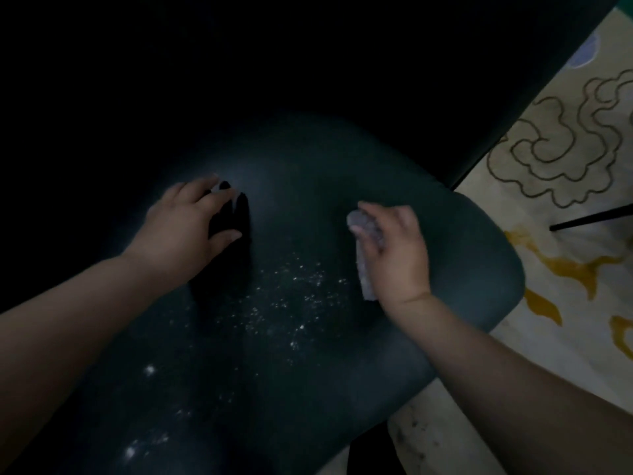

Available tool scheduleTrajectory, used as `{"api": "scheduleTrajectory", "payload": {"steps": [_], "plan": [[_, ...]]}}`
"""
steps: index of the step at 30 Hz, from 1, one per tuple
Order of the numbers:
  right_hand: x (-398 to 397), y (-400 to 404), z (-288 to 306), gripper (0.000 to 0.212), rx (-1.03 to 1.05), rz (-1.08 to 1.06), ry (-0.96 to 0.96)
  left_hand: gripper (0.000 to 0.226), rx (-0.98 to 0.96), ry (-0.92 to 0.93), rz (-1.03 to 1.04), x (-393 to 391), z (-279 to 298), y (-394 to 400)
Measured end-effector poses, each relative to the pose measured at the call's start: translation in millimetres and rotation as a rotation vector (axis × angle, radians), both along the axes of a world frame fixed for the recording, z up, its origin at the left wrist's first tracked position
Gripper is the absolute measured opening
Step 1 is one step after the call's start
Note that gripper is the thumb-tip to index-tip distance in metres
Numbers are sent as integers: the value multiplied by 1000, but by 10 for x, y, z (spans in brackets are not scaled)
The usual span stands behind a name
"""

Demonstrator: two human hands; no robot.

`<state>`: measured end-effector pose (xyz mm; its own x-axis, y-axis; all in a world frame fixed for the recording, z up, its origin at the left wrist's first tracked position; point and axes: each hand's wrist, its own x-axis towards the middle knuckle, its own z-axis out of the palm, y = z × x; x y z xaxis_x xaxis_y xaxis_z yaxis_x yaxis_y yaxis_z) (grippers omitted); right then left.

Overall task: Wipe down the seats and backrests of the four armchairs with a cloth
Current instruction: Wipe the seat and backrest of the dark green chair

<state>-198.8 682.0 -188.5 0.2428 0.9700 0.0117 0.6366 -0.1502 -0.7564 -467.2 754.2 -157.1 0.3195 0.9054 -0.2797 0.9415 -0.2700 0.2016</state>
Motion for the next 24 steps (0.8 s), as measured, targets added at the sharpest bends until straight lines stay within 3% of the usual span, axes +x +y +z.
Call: {"api": "scheduleTrajectory", "payload": {"steps": [2,7,10,13,19,22,24], "plan": [[-165,-34,24,37,-51,-31,8,68,-13,21,-19,-124,5,-72],[-741,-439,105,36,-85,312,18,68,-27,11,-19,-357,20,-256],[-572,-286,102,35,74,87,81,67,-18,-3,-25,-447,10,-327],[-369,-209,46,34,-36,-50,-81,66,-9,-28,-2,-517,-12,-361],[-865,-644,15,33,-79,181,-82,65,-34,-30,48,-548,12,-524],[-744,-446,95,30,-3,130,-5,63,-45,-44,64,-562,47,-639],[-632,-126,96,31,29,75,-57,63,-43,-41,67,-589,44,-668]]}}
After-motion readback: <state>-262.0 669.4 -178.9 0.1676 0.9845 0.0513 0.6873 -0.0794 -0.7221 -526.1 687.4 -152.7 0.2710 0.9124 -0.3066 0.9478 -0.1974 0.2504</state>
